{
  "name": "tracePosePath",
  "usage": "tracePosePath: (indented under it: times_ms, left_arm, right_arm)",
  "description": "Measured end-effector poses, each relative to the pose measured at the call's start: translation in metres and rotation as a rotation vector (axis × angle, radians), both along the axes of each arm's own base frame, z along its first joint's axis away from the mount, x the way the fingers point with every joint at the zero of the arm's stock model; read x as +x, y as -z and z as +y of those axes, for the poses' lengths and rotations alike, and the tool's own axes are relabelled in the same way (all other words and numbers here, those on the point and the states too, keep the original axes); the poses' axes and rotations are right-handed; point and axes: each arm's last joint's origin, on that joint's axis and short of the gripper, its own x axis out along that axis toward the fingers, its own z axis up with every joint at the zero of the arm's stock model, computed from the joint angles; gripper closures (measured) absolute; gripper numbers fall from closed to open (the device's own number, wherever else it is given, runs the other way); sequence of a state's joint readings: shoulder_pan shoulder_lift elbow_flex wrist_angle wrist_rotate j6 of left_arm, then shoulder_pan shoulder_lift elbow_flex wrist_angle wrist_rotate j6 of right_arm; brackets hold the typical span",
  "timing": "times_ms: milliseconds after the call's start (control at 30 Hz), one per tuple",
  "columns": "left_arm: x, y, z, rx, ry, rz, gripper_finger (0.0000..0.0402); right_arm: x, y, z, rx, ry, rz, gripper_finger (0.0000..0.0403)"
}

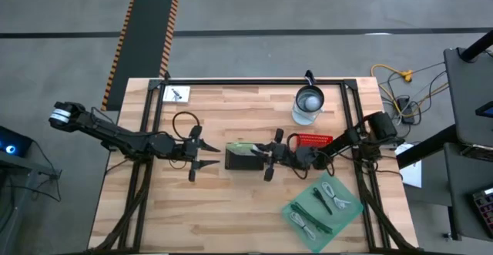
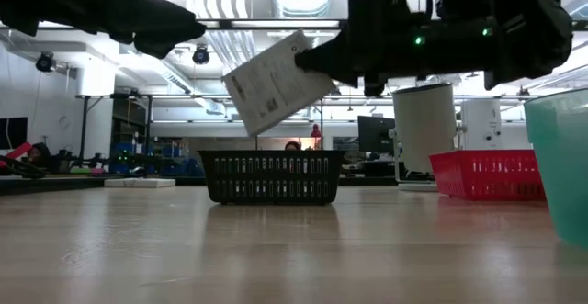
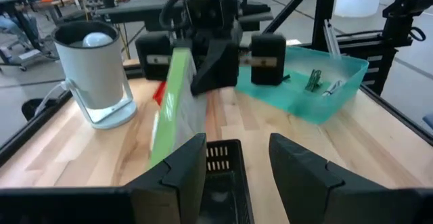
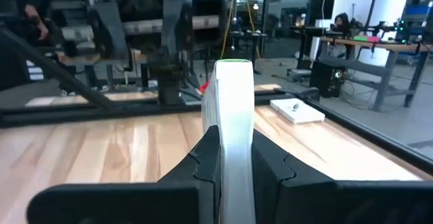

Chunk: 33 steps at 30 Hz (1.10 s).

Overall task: Pick and place items into bin
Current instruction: Put the bottom white card reader box into the black bin

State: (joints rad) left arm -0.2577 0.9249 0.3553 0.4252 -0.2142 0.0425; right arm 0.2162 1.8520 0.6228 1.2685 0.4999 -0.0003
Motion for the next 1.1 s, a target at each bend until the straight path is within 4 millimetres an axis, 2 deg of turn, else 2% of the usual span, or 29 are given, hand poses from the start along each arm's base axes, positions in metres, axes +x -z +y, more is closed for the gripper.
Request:
tracePosePath:
  times_ms: [400,567,867,1100]
  left_arm:
    - [0.001,-0.002,0.0,-0.018,-0.007,-0.032,0.0256]
    - [0.002,0.0,0.0,-0.017,-0.028,-0.044,0.0256]
    - [0.0,0.009,0.001,-0.003,-0.029,-0.008,0.0256]
    - [0.0,0.01,0.001,-0.002,-0.029,-0.006,0.0256]
  right_arm:
    - [0.014,0.025,-0.011,0.012,0.026,0.064,0.0369]
    - [0.017,0.025,-0.015,0.03,-0.069,0.062,0.0369]
    - [0.017,0.029,-0.018,0.03,-0.066,0.11,0.0368]
    - [0.017,0.03,-0.018,0.026,-0.066,0.113,0.0334]
